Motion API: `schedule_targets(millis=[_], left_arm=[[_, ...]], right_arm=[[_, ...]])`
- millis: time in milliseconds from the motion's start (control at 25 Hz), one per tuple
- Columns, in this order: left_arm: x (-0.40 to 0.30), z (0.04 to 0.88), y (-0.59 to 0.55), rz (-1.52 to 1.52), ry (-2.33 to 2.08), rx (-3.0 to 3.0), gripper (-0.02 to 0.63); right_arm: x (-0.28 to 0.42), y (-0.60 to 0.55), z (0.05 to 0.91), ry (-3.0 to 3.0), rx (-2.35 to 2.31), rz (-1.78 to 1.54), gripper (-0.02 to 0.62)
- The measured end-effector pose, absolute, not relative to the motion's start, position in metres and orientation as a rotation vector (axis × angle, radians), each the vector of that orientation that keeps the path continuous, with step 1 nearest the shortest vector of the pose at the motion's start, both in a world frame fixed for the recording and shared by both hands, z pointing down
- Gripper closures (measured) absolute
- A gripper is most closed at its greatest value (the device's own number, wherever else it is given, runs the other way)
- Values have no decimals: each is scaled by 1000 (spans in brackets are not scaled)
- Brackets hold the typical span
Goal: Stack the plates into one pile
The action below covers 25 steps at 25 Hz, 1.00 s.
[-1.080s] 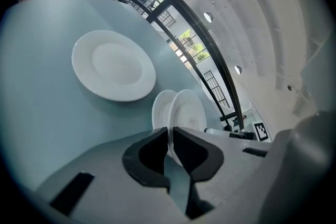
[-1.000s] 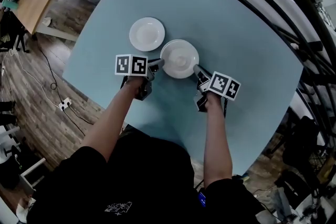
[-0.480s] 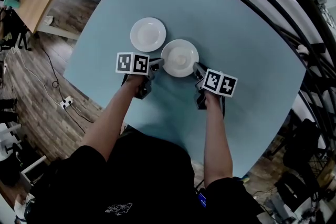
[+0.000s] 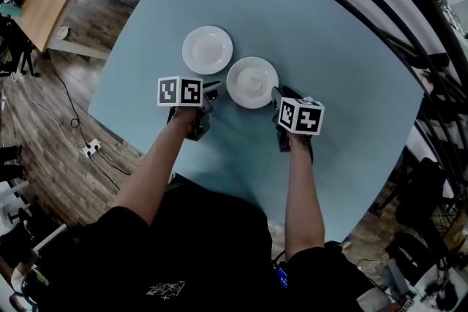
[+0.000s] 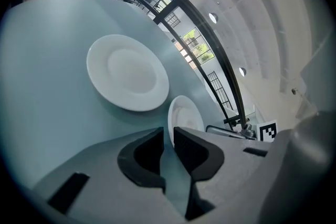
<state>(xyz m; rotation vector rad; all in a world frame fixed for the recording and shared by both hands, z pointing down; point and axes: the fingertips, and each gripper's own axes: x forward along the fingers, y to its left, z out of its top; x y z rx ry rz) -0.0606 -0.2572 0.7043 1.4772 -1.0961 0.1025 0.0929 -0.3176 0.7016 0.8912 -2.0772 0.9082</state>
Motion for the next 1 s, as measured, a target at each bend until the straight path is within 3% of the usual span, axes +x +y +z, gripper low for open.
schedule_targets(millis=[200,600,1000], left_arm=[[-94,696,-248,-10,-1127,1423,558],[-202,692,-256,-113,-1163,1377,504],[-217,703,-261,-132,-1074,1352,500]], right_arm=[[78,-322,672,-2157,942,1017,474],[-45,-291,655,-2228,880,1598,480],[-82,-249,679,-2104,1171,2008,488]])
